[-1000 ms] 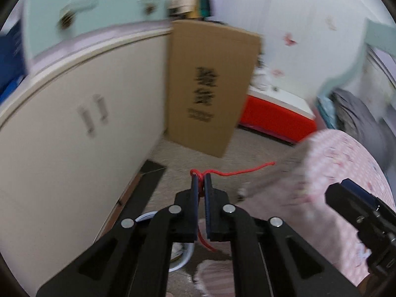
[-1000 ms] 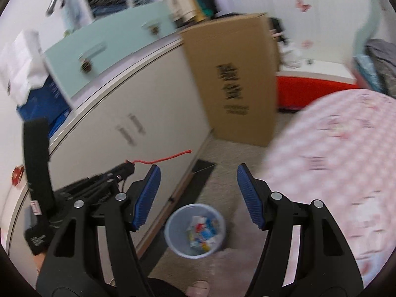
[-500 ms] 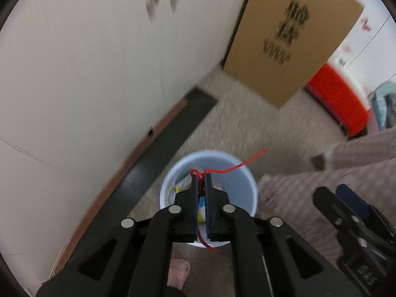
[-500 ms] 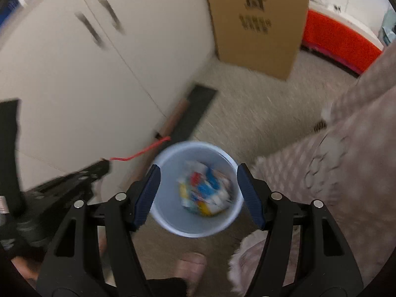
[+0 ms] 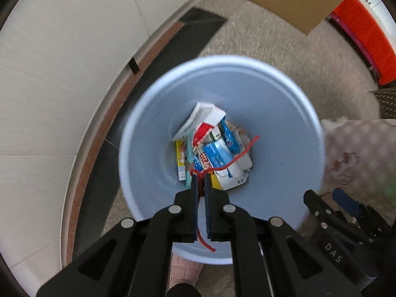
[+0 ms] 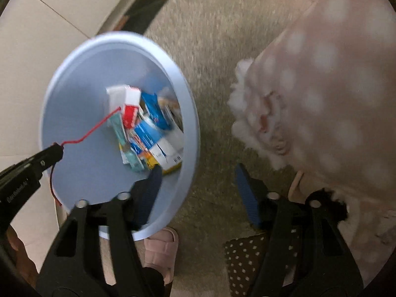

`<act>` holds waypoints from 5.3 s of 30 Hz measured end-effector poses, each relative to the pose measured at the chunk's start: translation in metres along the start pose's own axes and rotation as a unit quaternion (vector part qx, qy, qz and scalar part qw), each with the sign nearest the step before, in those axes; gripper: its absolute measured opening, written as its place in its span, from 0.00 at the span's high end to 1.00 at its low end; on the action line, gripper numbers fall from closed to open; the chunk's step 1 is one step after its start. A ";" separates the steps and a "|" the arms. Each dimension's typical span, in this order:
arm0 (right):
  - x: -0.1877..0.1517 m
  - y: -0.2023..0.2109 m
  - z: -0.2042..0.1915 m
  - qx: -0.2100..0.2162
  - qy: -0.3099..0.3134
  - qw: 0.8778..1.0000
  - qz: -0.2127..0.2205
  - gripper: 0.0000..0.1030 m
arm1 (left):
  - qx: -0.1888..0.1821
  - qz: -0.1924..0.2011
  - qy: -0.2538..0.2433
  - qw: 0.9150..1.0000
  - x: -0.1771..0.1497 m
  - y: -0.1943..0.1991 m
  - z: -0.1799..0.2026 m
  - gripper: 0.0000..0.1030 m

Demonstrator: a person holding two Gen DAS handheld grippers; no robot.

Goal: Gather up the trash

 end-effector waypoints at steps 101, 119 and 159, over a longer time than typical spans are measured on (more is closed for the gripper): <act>-0.446 0.656 0.057 -0.054 0.009 0.760 0.648 0.07 | -0.070 0.608 -0.134 0.779 -0.419 0.650 0.074 0.05; -0.441 0.648 0.057 -0.046 0.003 0.766 0.642 0.07 | -0.070 0.604 -0.140 0.781 -0.412 0.647 0.080 0.05; -0.437 0.639 0.057 -0.032 0.000 0.774 0.632 0.07 | -0.065 0.601 -0.144 0.784 -0.408 0.642 0.077 0.05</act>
Point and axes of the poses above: each gripper's, at about its wrist camera, not at the fingertips, and y roughly against the way its jaws point, z to its right, x to its top, the point moved 4 cm from there along -y, roughly the way its jaws point
